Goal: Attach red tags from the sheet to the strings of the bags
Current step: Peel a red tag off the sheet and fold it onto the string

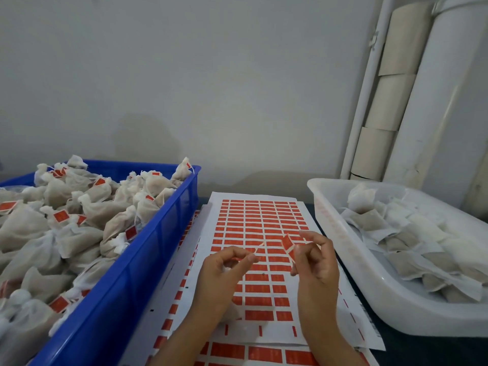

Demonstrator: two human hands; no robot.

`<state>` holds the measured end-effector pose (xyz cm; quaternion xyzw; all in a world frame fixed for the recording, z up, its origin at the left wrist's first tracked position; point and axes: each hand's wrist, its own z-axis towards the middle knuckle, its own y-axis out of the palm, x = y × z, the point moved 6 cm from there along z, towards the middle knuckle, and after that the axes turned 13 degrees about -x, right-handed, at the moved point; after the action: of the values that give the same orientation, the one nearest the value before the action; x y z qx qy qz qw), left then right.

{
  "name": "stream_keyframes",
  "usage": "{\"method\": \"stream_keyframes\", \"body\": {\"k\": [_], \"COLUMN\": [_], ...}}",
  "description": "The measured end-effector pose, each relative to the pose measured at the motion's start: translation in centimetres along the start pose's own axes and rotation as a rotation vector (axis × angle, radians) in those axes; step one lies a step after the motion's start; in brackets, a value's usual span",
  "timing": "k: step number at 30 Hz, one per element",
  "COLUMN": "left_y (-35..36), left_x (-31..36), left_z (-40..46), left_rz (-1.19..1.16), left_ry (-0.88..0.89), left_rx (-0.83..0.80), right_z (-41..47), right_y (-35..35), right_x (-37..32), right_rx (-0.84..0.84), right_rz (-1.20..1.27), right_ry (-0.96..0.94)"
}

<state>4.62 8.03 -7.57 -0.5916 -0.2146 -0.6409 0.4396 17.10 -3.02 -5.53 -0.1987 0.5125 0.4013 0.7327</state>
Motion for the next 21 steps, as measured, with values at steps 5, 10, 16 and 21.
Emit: {"method": "stream_keyframes", "body": {"k": [5,10,16,21], "left_y": [0.5,0.8,1.1,1.1], "left_x": [0.4,0.8,0.9,0.9], "left_z": [-0.3,-0.5,-0.5,-0.6], "left_rz": [-0.027,0.044,0.070,0.085], "left_ry": [0.076,0.130,0.133,0.129], "left_rx": [-0.055,-0.103,-0.138,-0.143], "right_z": [-0.1,-0.2,-0.1,0.0], "right_y": [1.6,2.2,2.1,2.0], "right_x": [-0.4,-0.1,1.0,1.1], "right_rx": [-0.143,-0.178,-0.183,-0.186], "right_rz": [-0.104,-0.203,-0.255,-0.264], "right_ry": [-0.034,-0.064,-0.019,0.005]}}
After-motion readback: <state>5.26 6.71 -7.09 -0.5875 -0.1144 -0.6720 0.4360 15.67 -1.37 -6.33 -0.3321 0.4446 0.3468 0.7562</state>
